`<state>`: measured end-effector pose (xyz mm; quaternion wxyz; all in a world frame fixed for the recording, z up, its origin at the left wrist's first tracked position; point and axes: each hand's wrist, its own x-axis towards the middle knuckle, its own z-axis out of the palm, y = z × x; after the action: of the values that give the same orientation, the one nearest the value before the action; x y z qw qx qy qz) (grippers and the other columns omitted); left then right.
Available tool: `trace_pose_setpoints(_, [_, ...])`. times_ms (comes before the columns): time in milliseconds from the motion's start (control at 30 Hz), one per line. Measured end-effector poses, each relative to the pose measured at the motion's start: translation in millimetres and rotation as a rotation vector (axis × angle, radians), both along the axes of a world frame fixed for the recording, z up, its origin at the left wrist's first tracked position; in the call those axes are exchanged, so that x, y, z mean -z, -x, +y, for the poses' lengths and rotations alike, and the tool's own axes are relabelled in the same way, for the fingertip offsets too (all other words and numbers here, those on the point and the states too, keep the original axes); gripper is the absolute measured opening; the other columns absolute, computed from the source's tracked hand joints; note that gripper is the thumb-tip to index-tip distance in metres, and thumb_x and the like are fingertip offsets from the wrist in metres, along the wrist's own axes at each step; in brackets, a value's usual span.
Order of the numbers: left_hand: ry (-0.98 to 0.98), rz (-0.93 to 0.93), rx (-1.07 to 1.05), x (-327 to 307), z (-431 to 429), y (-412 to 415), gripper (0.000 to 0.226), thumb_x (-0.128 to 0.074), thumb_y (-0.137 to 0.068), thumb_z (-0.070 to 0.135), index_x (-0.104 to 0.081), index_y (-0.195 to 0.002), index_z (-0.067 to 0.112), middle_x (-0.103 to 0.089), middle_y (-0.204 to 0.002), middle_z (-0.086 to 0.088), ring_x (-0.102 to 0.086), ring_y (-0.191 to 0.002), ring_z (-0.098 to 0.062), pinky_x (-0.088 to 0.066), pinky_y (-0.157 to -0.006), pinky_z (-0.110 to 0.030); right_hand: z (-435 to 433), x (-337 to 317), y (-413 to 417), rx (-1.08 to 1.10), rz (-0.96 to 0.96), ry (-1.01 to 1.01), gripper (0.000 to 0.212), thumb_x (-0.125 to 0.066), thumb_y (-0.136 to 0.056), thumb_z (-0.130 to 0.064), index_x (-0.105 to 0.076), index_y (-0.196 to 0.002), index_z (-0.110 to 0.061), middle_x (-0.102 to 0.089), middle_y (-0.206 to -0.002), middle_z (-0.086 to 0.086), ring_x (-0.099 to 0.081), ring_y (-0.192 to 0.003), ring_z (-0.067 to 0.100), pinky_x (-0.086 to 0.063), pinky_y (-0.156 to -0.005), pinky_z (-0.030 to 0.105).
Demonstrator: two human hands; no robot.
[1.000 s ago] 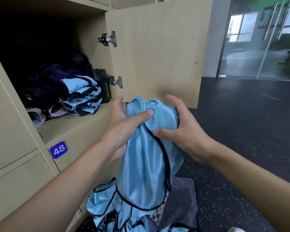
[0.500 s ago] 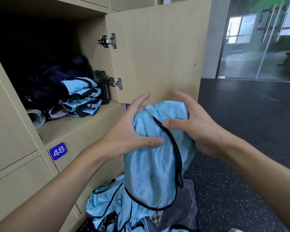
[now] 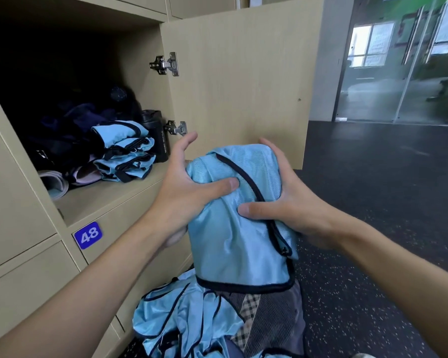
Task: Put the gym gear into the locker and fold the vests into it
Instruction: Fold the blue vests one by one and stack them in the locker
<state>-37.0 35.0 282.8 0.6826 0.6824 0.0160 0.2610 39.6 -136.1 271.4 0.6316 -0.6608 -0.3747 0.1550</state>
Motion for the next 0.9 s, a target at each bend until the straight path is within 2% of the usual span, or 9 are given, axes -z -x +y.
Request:
trace_pose_setpoints(167, [0.103, 0.073, -0.111, 11.1, 0.8, -6.0, 0.091, -0.089, -0.069, 0.013, -0.036, -0.138, 0.042, -0.063, -0.123, -0.004, -0.073, -0.097, -0.021, -0.061, -0.081, -0.044, 5.9, 0.1, 2.6, 0.103, -0.048, -0.035, 0.109, -0.082, -0.074, -0.003, -0.02, -0.142, -0.061, -0.058, -0.127, 0.002, -0.068, -0.105, 0.017, -0.06, -0.079, 0.032])
trace_pose_setpoints(233, [-0.055, 0.058, -0.1, 15.5, 1.6, -5.7, 0.091, -0.091, -0.065, 0.027, -0.037, -0.134, 0.05, -0.055, -0.136, -0.002, -0.065, -0.114, -0.019, -0.056, -0.094, -0.044, 5.1, -0.4, 1.2, 0.139, -0.027, -0.061, 0.101, -0.081, -0.076, -0.001, -0.028, -0.141, -0.056, -0.058, -0.124, 0.006, -0.07, -0.099, 0.019, -0.061, -0.075, 0.033])
trace_pose_setpoints(333, [-0.484, 0.029, -0.085, 15.6, 2.0, -0.1, 0.089, -0.089, -0.063, 0.049, -0.037, -0.135, 0.057, -0.022, -0.156, 0.011, -0.028, -0.141, 0.005, -0.031, -0.113, -0.02, 4.5, -1.1, -2.2, 0.172, 0.019, -0.134, 0.082, -0.078, -0.077, 0.003, -0.044, -0.135, -0.046, -0.061, -0.121, 0.006, -0.072, -0.095, 0.017, -0.06, -0.072, 0.03])
trace_pose_setpoints(367, [-0.564, 0.041, -0.061, 14.5, 3.0, 1.8, 0.088, -0.085, -0.058, 0.056, -0.04, -0.134, 0.059, -0.009, -0.157, 0.019, -0.015, -0.137, 0.019, -0.024, -0.108, -0.009, 4.6, -1.4, -3.2, 0.17, 0.04, -0.154, 0.076, -0.076, -0.078, 0.004, -0.05, -0.132, -0.042, -0.063, -0.12, 0.006, -0.071, -0.095, 0.018, -0.059, -0.072, 0.029])
trace_pose_setpoints(433, [-0.615, 0.097, 0.035, 10.9, 6.9, 5.6, 0.09, -0.084, -0.052, 0.065, -0.045, -0.132, 0.06, -0.001, -0.154, 0.028, -0.007, -0.128, 0.033, -0.021, -0.098, 0.003, 5.0, -2.7, -3.7, 0.156, 0.085, -0.177, 0.067, -0.075, -0.078, 0.005, -0.056, -0.128, -0.037, -0.067, -0.118, 0.005, -0.071, -0.097, 0.019, -0.059, -0.072, 0.03])
trace_pose_setpoints(533, [-0.691, 0.17, 0.151, 8.2, 14.8, 10.0, 0.107, -0.086, -0.05, 0.064, -0.037, -0.144, 0.052, -0.017, -0.153, 0.025, -0.017, -0.134, 0.026, -0.024, -0.102, 0.003, 5.0, -5.4, -3.2, 0.13, 0.167, -0.183, 0.061, -0.075, -0.079, 0.003, -0.059, -0.128, -0.029, -0.071, -0.115, 0.005, -0.072, -0.096, 0.02, -0.06, -0.074, 0.031])
trace_pose_setpoints(633, [-0.732, 0.186, 0.161, 7.7, 14.3, 16.1, 0.115, -0.095, -0.054, 0.043, -0.033, -0.15, 0.043, -0.034, -0.143, 0.019, -0.032, -0.128, 0.019, -0.03, -0.103, -0.001, 2.2, -8.7, 0.7, 0.073, 0.243, -0.168, 0.057, -0.075, -0.078, -0.002, -0.06, -0.13, -0.021, -0.074, -0.109, 0.005, -0.074, -0.091, 0.021, -0.061, -0.071, 0.031])
trace_pose_setpoints(800, [-0.669, 0.077, 0.034, 11.4, 16.3, 22.6, 0.088, -0.088, -0.057, 0.018, -0.052, -0.135, 0.038, -0.06, -0.123, 0.016, -0.058, -0.11, 0.004, -0.047, -0.09, -0.011, 4.8, -16.5, 5.7, -0.129, 0.182, -0.067, 0.046, -0.08, -0.07, -0.009, -0.068, -0.114, -0.013, -0.072, -0.109, 0.017, -0.071, -0.088, 0.025, -0.061, -0.073, 0.037])
trace_pose_setpoints(900, [-0.641, 0.034, -0.035, 10.2, 22.8, 28.4, 0.074, -0.084, -0.058, 0.014, -0.058, -0.124, 0.038, -0.065, -0.11, 0.021, -0.063, -0.1, 0.001, -0.049, -0.082, -0.011, 6.5, -20.6, -0.2, -0.252, 0.166, 0.01, 0.065, -0.083, -0.065, -0.016, -0.059, -0.126, -0.019, -0.072, -0.114, 0.008, -0.071, -0.097, 0.023, -0.059, -0.073, 0.032])
